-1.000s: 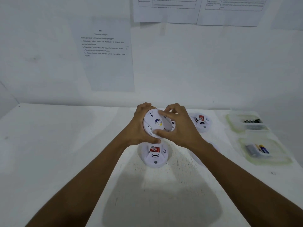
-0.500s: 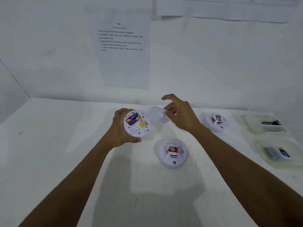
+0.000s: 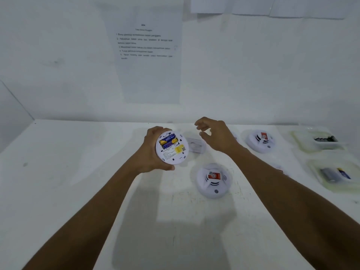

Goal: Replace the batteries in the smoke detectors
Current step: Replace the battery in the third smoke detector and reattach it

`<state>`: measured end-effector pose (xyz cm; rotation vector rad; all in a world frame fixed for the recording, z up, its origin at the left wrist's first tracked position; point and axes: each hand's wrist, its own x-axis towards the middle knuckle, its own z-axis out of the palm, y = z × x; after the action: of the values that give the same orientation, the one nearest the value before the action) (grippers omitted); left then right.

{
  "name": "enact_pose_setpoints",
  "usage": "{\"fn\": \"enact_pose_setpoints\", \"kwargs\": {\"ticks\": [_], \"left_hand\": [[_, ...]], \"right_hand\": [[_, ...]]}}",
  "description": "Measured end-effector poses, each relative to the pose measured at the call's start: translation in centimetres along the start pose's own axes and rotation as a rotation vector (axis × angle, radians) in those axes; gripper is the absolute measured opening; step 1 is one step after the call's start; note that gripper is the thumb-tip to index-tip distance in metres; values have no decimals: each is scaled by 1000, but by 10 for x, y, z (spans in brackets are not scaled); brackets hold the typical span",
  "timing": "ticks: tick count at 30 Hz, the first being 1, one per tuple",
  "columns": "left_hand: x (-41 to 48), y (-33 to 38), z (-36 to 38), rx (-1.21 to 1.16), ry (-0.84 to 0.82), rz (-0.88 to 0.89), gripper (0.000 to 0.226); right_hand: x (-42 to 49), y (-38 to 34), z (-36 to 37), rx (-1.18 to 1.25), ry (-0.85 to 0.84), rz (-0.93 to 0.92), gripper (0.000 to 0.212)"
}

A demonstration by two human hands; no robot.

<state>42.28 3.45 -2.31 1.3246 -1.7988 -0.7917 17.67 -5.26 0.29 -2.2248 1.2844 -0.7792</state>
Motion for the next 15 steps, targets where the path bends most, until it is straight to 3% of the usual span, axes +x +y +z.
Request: {"fn": "enact_pose_setpoints", "kwargs": {"ticks": [7,15], "left_hand": [[29,44,60,-14,-116,75,103],[59,114,160,0,-193,142,106]], "right_hand": [[-59,-11,-38,-21,139,-158,14],[-116,39,-102,-52,264,11,20]]}}
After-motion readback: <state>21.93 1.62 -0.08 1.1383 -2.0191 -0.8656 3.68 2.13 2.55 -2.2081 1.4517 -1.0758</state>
